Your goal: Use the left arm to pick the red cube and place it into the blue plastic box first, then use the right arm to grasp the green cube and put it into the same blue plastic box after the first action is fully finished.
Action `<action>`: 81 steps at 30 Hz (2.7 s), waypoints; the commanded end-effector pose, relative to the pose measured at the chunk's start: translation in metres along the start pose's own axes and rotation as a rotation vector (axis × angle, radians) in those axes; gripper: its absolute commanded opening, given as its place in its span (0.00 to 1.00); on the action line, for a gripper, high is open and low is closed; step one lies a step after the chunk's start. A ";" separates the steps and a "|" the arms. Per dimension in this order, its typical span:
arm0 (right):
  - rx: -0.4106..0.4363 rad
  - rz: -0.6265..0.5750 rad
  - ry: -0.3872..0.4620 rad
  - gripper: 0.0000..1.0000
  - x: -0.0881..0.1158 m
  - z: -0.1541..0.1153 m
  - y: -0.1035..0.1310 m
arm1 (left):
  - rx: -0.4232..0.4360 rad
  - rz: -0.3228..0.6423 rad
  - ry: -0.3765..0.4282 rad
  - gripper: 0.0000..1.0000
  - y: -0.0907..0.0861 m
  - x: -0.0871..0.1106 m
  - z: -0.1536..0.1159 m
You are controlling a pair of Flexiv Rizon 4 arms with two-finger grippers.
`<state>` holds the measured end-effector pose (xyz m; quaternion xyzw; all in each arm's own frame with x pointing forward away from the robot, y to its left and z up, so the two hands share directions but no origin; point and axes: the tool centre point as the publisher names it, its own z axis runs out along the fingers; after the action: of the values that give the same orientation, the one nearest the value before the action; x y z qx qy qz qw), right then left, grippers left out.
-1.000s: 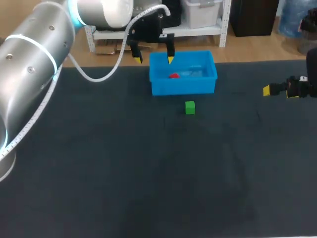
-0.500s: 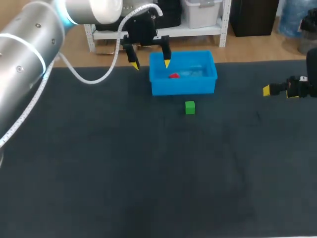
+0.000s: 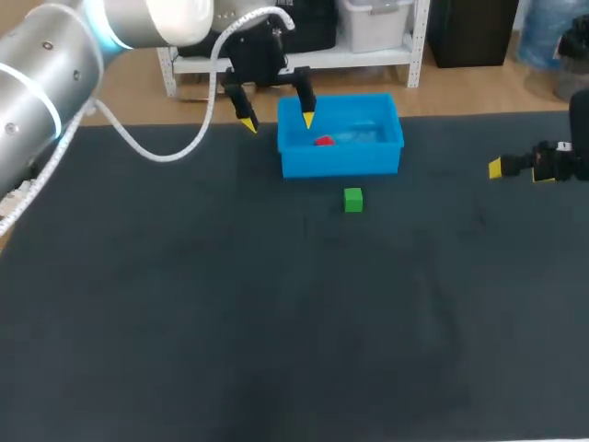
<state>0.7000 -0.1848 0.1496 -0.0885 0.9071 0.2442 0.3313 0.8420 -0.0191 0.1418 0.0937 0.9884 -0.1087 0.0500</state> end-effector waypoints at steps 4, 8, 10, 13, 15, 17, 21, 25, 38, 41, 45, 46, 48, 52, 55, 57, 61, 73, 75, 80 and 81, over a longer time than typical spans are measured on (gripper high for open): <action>0.002 0.000 0.001 1.00 0.000 0.000 0.000 | 0.034 0.003 -0.118 1.00 0.005 0.026 0.000; 0.002 0.000 0.001 1.00 0.000 0.000 0.000 | 0.047 0.004 -0.140 1.00 0.005 0.032 -0.001; 0.002 0.000 0.001 1.00 0.000 0.000 0.000 | 0.051 0.003 -0.147 1.00 0.006 0.035 -0.001; 0.002 0.000 0.001 1.00 0.000 0.000 0.000 | 0.063 -0.004 -0.163 1.00 0.007 0.039 0.000; 0.002 0.000 0.001 1.00 0.000 0.000 0.000 | 0.073 -0.008 -0.172 1.00 0.008 0.041 0.000; 0.002 0.000 0.001 1.00 0.000 0.000 0.000 | 0.076 -0.012 -0.179 1.00 0.007 0.043 0.000; 0.002 0.000 0.001 1.00 0.000 0.000 0.000 | 0.090 -0.018 -0.192 1.00 0.007 0.048 0.001; 0.002 0.000 0.001 1.00 0.000 0.000 0.000 | 0.113 -0.020 -0.208 1.00 0.008 0.054 0.002; 0.002 0.000 0.001 1.00 0.000 0.000 0.000 | 0.167 -0.046 -0.259 1.00 0.014 0.068 0.003; 0.002 0.000 0.001 1.00 0.000 0.000 0.000 | 0.172 -0.046 -0.269 1.00 0.014 0.070 0.003; 0.002 0.000 0.001 1.00 0.000 0.000 0.000 | 0.177 -0.042 -0.283 1.00 0.014 0.073 0.003; 0.002 0.000 0.001 1.00 0.000 0.000 0.000 | 0.177 -0.041 -0.285 1.00 0.014 0.074 0.003; 0.002 0.000 0.001 1.00 0.000 0.000 0.000 | 0.179 -0.041 -0.290 1.00 0.015 0.076 0.004; 0.002 0.000 0.001 1.00 0.000 0.000 0.000 | 0.186 -0.050 -0.293 1.00 0.017 0.079 0.007; 0.002 0.000 0.001 1.00 0.000 0.000 0.000 | 0.190 -0.055 -0.294 1.00 0.018 0.081 0.009; 0.002 0.000 0.001 1.00 0.000 0.000 0.000 | 0.192 -0.059 -0.295 1.00 0.020 0.083 0.009; 0.002 0.000 0.001 1.00 0.000 0.000 0.000 | 0.195 -0.065 -0.300 1.00 0.023 0.083 0.009; 0.002 0.000 0.001 1.00 0.000 0.000 0.000 | 0.208 -0.065 -0.313 1.00 0.032 0.083 0.006; 0.002 0.000 0.001 1.00 0.000 0.000 0.000 | 0.208 -0.063 -0.312 1.00 0.034 0.084 0.005; 0.002 0.000 0.001 1.00 0.000 0.000 0.000 | 0.205 -0.058 -0.305 1.00 0.040 0.088 0.004; 0.002 0.000 0.001 1.00 0.000 0.000 0.000 | 0.203 -0.056 -0.300 1.00 0.041 0.089 0.004</action>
<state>0.7000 -0.1848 0.1496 -0.0885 0.9071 0.2442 0.3313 0.7669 0.0301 0.1185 0.0520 0.9566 -0.2196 0.1845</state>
